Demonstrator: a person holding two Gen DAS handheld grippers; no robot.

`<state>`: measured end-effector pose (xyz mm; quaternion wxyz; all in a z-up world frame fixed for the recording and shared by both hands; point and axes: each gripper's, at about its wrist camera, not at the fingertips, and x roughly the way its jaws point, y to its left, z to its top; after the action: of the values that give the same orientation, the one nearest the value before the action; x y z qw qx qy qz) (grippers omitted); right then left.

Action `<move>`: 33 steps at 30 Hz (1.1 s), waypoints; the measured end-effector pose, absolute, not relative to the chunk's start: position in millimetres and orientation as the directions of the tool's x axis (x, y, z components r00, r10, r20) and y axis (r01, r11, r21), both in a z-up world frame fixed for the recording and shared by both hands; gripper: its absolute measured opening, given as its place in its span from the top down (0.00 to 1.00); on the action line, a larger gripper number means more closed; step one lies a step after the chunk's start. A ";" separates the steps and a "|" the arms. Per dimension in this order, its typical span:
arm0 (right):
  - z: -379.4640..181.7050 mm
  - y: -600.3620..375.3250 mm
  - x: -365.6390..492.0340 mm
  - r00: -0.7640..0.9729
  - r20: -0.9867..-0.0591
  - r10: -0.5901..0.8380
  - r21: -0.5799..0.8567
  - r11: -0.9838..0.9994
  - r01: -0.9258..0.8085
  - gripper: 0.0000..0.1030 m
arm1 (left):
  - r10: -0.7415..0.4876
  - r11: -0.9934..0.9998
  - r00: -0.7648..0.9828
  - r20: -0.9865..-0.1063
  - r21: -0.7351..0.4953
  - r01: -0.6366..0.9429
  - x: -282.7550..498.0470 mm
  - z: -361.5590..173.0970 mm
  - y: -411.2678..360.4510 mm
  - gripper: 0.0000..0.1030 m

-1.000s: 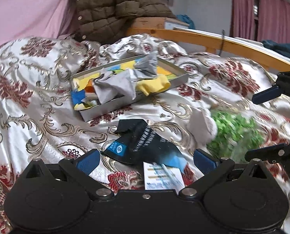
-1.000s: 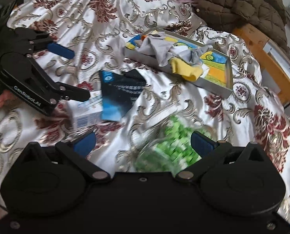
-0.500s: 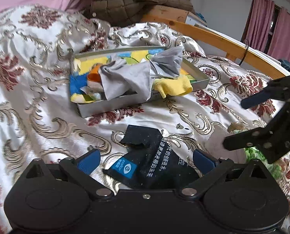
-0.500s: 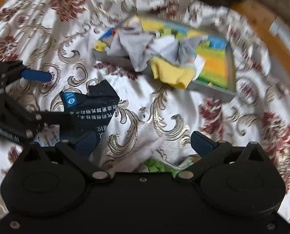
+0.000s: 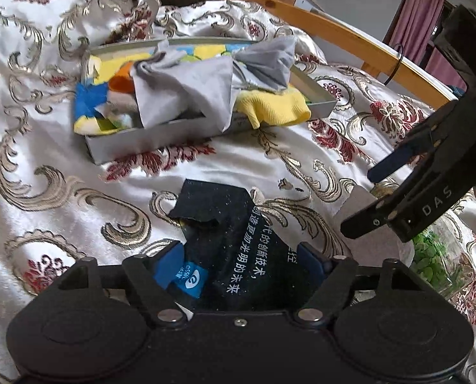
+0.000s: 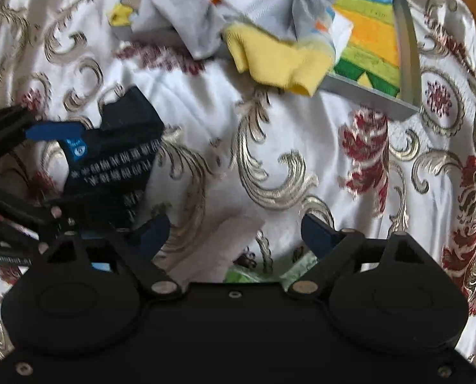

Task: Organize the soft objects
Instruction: 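Lower the left tool to the black pouch while the right tool approaches the white tissue, then grasp the black pouch with the left tool while the right tool grasps the white tissue, then carry the pouch and tissue over the metal tray and lower them in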

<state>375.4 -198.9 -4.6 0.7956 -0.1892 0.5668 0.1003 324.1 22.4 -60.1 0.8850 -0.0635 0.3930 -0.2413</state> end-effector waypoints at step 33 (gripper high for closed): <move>52.2 -239.1 331.5 0.528 -0.818 0.229 0.012 0.924 -0.383 0.94 | -0.560 0.823 0.640 -0.527 -0.260 0.506 346.8 16.6 -1.5 0.98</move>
<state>331.5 -239.1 52.2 0.8698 -0.0850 0.4531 0.1760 346.8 -1.5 16.6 0.9044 -0.0441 0.3055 -0.2946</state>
